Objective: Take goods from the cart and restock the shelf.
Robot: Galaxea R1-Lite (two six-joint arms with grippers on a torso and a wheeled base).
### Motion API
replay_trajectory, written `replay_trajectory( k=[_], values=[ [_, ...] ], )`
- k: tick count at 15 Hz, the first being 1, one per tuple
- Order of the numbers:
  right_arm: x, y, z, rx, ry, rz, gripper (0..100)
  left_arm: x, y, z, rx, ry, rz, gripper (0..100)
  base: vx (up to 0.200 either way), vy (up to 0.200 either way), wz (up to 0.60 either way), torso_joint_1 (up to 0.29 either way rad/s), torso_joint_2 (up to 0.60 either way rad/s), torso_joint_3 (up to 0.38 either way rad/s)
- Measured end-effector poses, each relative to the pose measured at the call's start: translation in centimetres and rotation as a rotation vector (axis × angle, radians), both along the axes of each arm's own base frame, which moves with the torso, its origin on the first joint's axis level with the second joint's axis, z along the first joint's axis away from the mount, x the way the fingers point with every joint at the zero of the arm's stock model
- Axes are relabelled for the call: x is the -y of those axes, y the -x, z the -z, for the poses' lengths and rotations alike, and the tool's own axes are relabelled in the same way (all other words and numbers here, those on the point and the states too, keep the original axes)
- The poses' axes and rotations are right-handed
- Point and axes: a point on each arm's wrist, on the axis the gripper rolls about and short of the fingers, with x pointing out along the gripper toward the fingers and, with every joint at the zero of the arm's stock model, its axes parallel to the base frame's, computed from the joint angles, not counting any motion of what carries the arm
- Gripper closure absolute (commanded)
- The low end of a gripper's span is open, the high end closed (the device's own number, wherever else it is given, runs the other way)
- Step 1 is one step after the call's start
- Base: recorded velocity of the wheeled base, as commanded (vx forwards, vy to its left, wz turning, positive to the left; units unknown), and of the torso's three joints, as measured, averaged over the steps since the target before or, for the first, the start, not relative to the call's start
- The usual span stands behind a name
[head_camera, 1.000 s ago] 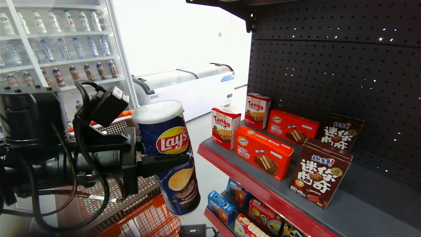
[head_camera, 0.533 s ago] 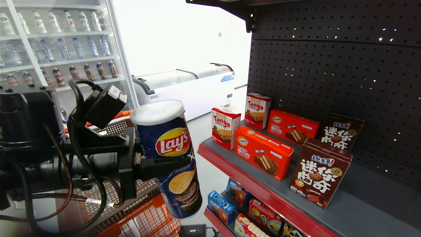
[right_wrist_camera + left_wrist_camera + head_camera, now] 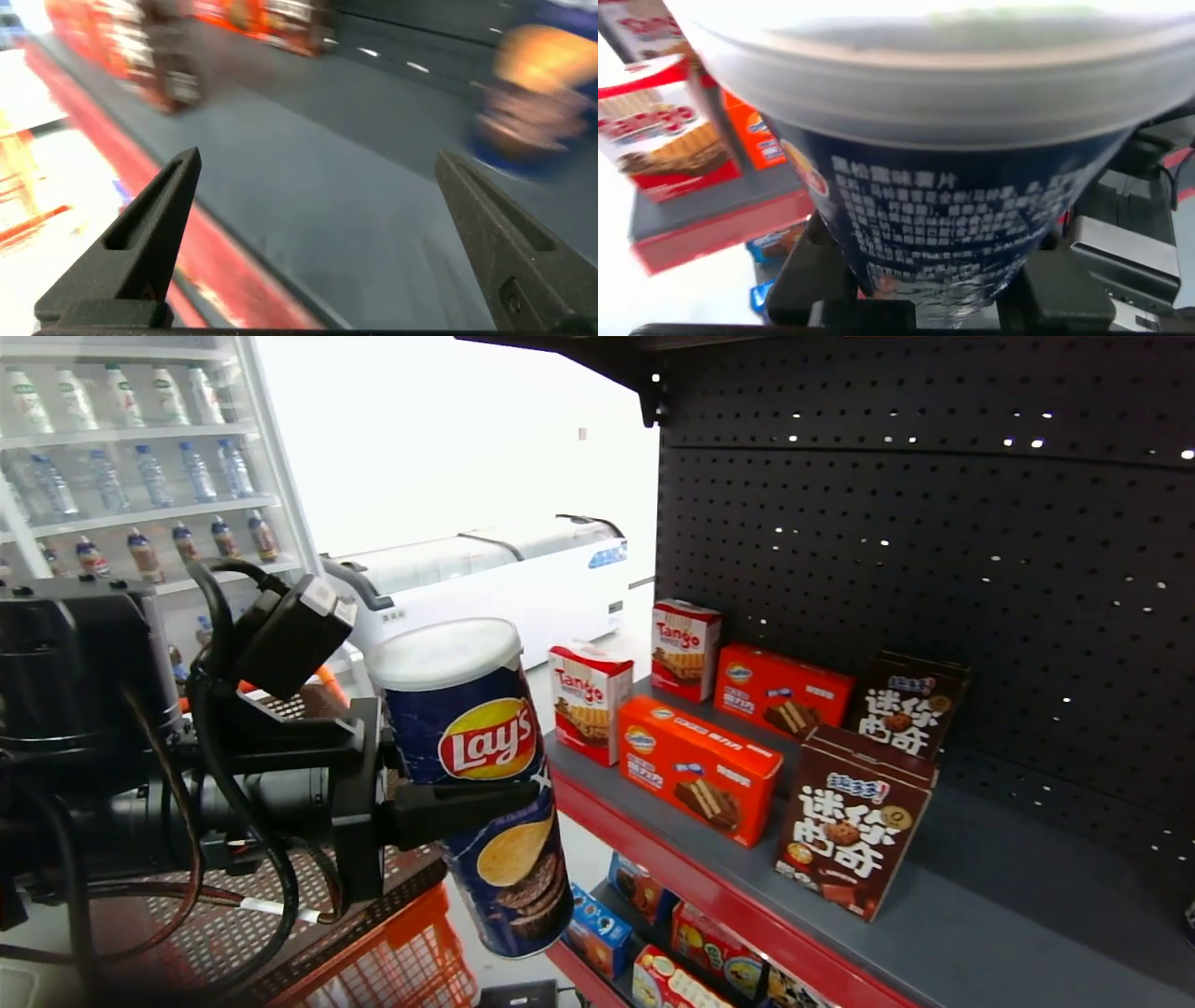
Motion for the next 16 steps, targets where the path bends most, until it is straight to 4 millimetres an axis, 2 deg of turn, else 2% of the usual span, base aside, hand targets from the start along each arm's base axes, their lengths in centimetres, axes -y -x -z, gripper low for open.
replay_trajectory(
  k=[7,15,16],
  values=[
    [0.0,0.0,0.0,0.001,0.0,-0.001,0,0.7,1.7,-0.4,0.021,0.01,0.063,100,0.0,0.0,0.0,0.0,0.0,0.0],
    [0.0,0.0,0.0,0.001,0.0,-0.001,0,0.7,2.1,0.0,0.009,0.004,0.066,100,0.0,0.0,0.0,0.0,0.0,0.0],
    [0.0,0.0,0.0,0.001,0.0,-0.001,0,0.6,2.1,0.1,0.007,0.003,0.066,100,0.0,0.0,-0.6,-0.002,0.0,0.002]
  ],
)
